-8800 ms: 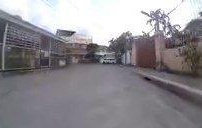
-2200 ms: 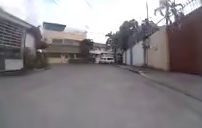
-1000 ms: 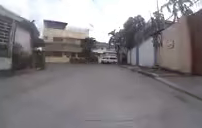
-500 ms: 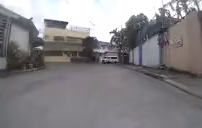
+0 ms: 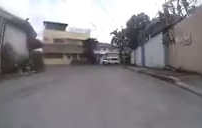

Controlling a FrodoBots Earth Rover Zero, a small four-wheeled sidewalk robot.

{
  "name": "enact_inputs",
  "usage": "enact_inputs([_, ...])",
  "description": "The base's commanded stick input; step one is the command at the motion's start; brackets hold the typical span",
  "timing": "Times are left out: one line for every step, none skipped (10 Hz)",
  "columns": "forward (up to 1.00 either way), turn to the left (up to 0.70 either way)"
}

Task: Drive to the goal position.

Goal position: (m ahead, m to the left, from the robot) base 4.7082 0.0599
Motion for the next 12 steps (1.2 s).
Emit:
enact_inputs([1.0, 0.0])
enact_inputs([1.0, 0.0])
enact_inputs([1.0, 0.0])
enact_inputs([1.0, 0.0])
enact_inputs([1.0, 0.0])
enact_inputs([1.0, 0.0])
enact_inputs([1.0, -0.04])
enact_inputs([1.0, -0.24])
enact_inputs([1.0, -0.4])
enact_inputs([1.0, -0.4])
enact_inputs([1.0, -0.4])
enact_inputs([1.0, -0.31])
